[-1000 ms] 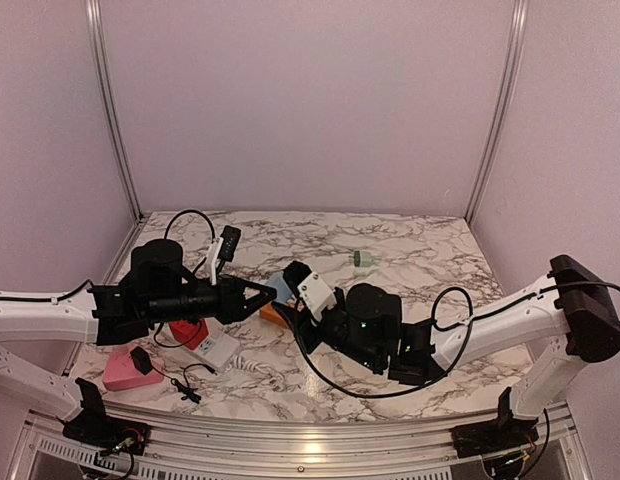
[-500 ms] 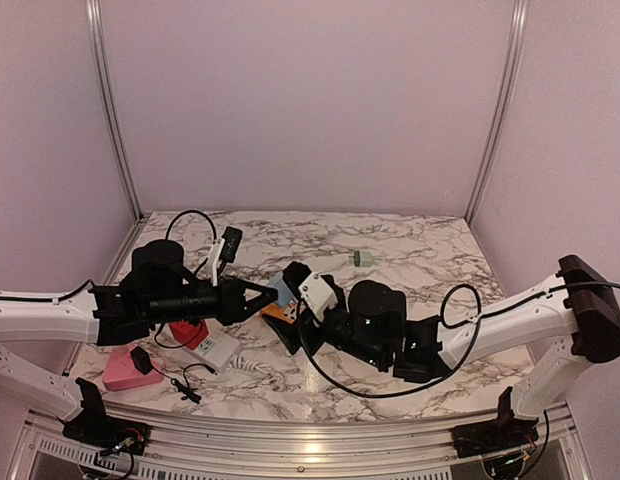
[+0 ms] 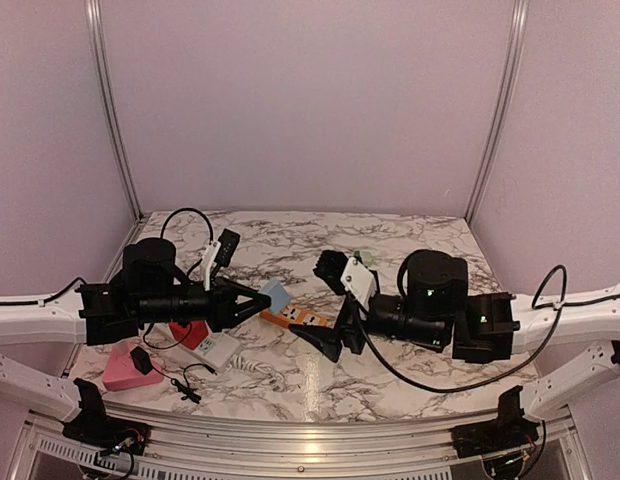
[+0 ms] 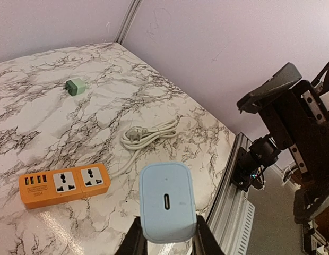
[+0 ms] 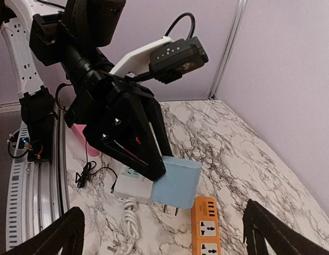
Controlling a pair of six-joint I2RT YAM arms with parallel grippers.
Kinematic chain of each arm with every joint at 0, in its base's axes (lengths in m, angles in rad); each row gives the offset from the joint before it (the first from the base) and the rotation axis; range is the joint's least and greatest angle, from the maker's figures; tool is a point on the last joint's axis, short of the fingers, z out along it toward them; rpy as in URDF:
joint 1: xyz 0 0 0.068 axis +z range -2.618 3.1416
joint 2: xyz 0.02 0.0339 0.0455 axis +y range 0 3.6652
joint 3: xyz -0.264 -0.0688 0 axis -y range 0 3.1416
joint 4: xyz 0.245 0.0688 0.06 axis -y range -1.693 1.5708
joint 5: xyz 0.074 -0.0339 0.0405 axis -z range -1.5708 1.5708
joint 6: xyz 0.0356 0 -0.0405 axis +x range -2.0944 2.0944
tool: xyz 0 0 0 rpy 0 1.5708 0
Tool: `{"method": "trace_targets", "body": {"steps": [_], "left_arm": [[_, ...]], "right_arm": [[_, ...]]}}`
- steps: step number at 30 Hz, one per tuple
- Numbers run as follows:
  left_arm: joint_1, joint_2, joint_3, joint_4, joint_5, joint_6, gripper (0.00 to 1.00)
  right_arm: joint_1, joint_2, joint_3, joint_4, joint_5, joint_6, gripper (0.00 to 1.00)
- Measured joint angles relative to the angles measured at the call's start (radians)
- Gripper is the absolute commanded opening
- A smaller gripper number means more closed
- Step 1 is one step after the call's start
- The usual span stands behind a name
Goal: Insert the plug
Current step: Pass from the right arm to the left, then pass from the left arm to the right
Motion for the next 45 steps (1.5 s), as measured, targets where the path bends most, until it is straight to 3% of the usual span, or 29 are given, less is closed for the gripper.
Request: {"method": "trace_targets", "body": {"steps": [3, 8, 17, 26, 36, 40, 45], "left_arm": [[0.000, -0.001, 0.023, -0.078, 0.015, 0.047, 0.00], [-0.005, -0.002, 0.085, -0.193, 0.053, 0.134, 0.00], [-0.072, 0.034, 0.189, -0.378, 0.097, 0.288, 0.01], [-0.191, 0.093, 0.232, -0.481, 0.043, 0.413, 0.00], [-0.212, 0.038, 0.230, -0.468, 0.054, 0.456, 0.00], [-0.223, 0.039, 0.229, -0.468, 0.064, 0.463, 0.00], [-0.228, 0.040, 0.227, -0.470, 0.063, 0.466, 0.00]], "right_arm": [[-0.014, -0.022, 0.089, -0.189, -0.082, -0.016, 0.98], [-0.079, -0.030, 0.188, -0.364, -0.210, -0.021, 0.95], [-0.123, 0.039, 0.255, -0.556, -0.400, -0.024, 0.90], [-0.124, 0.173, 0.316, -0.606, -0.543, -0.020, 0.82], [-0.124, 0.175, 0.312, -0.581, -0.633, -0.009, 0.71], [-0.124, 0.177, 0.312, -0.563, -0.656, -0.002, 0.58], [-0.124, 0.195, 0.312, -0.555, -0.675, 0.003, 0.55]]}}
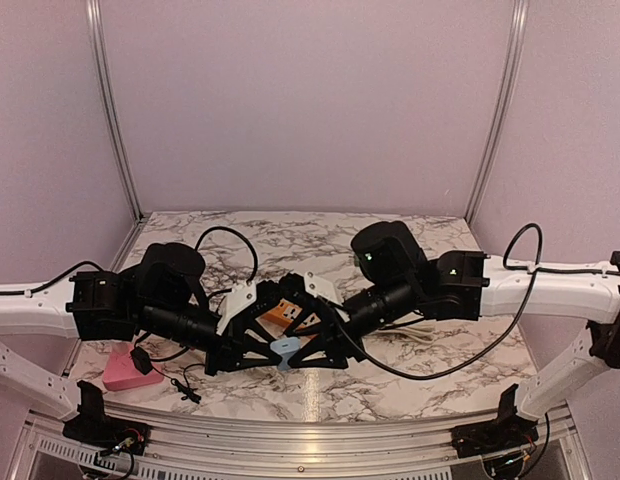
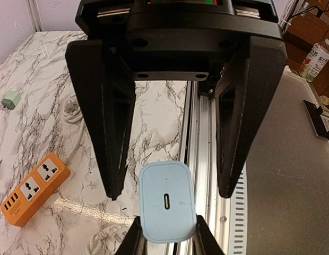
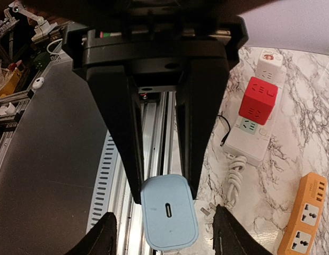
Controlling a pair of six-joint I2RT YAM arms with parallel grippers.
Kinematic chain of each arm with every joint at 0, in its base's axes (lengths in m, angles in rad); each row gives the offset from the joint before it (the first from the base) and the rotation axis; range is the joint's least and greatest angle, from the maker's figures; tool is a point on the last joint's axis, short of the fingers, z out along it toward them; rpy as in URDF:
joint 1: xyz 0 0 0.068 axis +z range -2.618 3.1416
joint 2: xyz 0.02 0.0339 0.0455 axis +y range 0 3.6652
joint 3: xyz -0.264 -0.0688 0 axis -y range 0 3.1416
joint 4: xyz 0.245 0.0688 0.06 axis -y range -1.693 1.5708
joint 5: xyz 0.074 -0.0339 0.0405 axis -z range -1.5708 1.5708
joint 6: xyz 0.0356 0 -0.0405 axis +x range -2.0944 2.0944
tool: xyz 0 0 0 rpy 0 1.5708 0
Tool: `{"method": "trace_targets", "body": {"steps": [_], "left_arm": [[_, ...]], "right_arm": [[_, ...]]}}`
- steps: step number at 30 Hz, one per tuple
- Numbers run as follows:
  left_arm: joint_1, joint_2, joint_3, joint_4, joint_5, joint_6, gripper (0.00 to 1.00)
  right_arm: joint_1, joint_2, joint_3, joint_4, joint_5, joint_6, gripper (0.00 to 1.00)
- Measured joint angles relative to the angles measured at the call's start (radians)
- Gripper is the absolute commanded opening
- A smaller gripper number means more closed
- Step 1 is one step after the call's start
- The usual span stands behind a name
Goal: Insert the plug
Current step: Pass from the left arm to the right
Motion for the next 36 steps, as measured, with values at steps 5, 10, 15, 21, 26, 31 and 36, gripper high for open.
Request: {"method": "trace_targets", "body": {"steps": [5, 10, 15, 21, 26, 31, 36], "left_arm": [[-0.002, -0.001, -0.011, -0.001, 0.000, 0.005, 0.00], [-0.002, -0.001, -0.015, 0.001, -0.002, 0.006, 0.05], [-0.002, -0.006, -0.022, 0.000, -0.013, 0.011, 0.28], [-0.005, -0.055, -0.055, 0.030, -0.069, -0.001, 0.72], [-0.005, -0.157, -0.092, 0.095, -0.143, -0.018, 0.99], [-0.005, -0.212, -0.137, 0.129, -0.225, -0.049, 0.99], [0.011, -0.321, -0.204, 0.153, -0.377, -0.111, 0.99]], "right_arm": [[-0.001, 0.014, 0.000, 0.001, -0.006, -0.007, 0.39], [-0.004, 0.018, 0.000, 0.002, -0.013, -0.008, 0.24], [-0.004, 0.024, 0.000, 0.005, -0.022, -0.020, 0.00], [-0.007, 0.029, -0.006, 0.013, -0.023, -0.022, 0.00], [-0.021, 0.008, -0.048, 0.021, -0.001, -0.017, 0.00], [-0.024, -0.041, -0.112, 0.094, 0.098, -0.018, 0.00], [-0.029, -0.075, -0.196, 0.245, 0.267, -0.009, 0.00]]}}
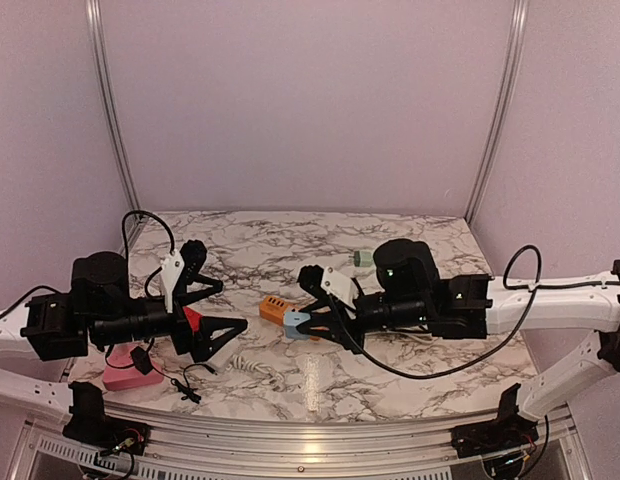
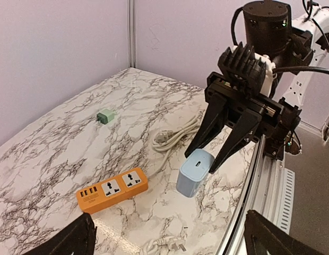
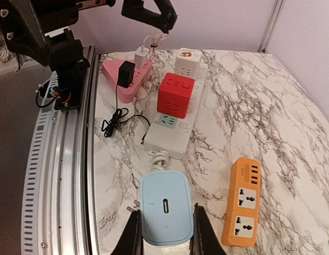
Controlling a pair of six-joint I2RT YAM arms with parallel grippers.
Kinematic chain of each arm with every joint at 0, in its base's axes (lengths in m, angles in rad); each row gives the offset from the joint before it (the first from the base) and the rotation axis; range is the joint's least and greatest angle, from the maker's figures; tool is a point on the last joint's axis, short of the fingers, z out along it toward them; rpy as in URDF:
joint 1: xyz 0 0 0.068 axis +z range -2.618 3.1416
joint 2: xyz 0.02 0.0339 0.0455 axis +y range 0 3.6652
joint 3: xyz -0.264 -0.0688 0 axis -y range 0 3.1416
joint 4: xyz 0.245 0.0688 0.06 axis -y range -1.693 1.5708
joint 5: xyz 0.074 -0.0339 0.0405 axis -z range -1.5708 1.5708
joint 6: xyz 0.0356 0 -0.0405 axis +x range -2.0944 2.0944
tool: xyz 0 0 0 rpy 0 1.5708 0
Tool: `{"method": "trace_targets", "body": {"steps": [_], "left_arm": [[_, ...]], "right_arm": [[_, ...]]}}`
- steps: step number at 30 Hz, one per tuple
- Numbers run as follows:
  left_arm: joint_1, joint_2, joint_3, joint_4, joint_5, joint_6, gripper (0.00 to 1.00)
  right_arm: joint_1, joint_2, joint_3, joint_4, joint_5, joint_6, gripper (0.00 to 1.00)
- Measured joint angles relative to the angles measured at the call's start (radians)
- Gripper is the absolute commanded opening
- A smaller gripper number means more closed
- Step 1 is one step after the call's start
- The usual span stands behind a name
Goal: Insert the plug
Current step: Pass from the left arm to the right, then insert the plug into the socket slot.
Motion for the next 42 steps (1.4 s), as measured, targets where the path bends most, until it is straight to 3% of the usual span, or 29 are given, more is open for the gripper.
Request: {"method": "trace_targets", "body": {"steps": [8, 13, 18, 29, 42], "left_arm": [[0.104, -0.081, -0.048, 0.001, -0.161, -0.114, 0.99], [0.232, -0.109, -0.100, -0.012, -0.209, -0.197, 0.99], [0.302, -0.146, -0.162, -0.024, -0.217, -0.254, 0.99], [0.312, -0.188, -0.254, 0.004, -0.225, -0.315, 0.99], [0.313, -0.288, -0.512, 0.212, -0.227, -0.295, 0.99]], "right_arm": [[-0.051, 0.126, -0.035, 0.256, 0.258, 0.072, 0.00], [-0.114, 0.235, -0.035, 0.354, 0.318, 0.121, 0.00], [-0.150, 0.307, -0.032, 0.436, 0.321, 0.132, 0.00], [-0.151, 0.401, -0.030, 0.582, 0.257, 0.131, 0.00], [-0.151, 0.488, -0.030, 0.650, 0.206, 0.138, 0.00]]}}
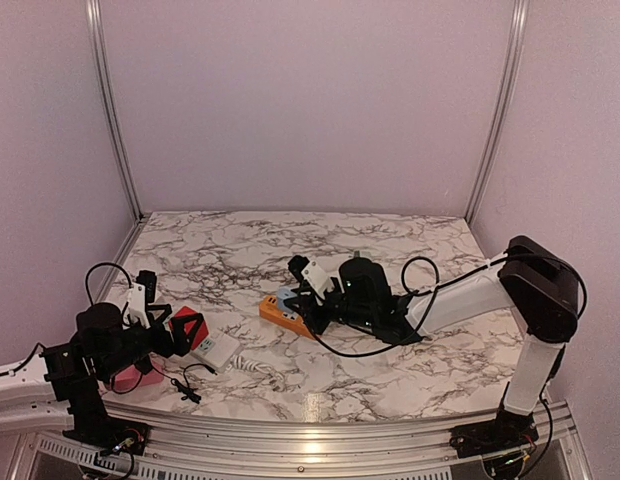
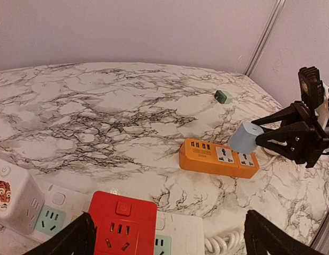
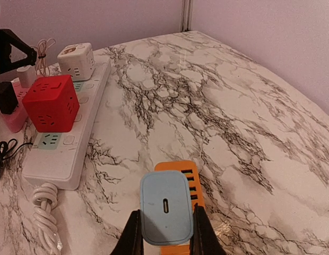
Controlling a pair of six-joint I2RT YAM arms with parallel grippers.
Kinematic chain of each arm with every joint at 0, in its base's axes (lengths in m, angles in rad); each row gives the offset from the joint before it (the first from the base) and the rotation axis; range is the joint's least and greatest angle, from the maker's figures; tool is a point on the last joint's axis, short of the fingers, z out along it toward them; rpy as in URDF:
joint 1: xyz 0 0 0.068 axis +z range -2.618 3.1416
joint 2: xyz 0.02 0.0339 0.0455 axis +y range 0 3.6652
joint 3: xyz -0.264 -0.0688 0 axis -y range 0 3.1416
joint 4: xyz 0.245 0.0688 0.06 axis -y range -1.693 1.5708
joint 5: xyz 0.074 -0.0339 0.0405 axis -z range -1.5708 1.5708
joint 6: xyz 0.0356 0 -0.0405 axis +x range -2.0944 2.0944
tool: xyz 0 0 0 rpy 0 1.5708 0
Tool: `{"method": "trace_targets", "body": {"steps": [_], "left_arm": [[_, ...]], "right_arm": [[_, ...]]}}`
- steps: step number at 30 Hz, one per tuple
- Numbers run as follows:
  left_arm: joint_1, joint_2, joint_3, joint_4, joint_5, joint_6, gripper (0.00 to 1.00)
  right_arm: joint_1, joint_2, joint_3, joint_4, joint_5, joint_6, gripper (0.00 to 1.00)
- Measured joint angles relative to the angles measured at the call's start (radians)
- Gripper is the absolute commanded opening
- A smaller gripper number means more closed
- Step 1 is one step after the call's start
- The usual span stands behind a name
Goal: Insert the plug
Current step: Insert the plug into the socket slot.
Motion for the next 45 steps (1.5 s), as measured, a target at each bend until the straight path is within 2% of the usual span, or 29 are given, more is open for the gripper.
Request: {"method": "trace_targets", "body": {"steps": [12, 45], "left_arm": [[0.000, -0.080, -0.093, 0.113, -0.027, 0.047, 0.99], [0.000, -0.024, -0.096, 0.190, -0.043, 0.057, 0.99]], "right_arm": [[0.000, 0.014, 0.000, 0.021, -0.003, 0.000, 0.00], [0.000, 0.074, -0.028, 0.083, 0.031, -0.004, 0.00]]}}
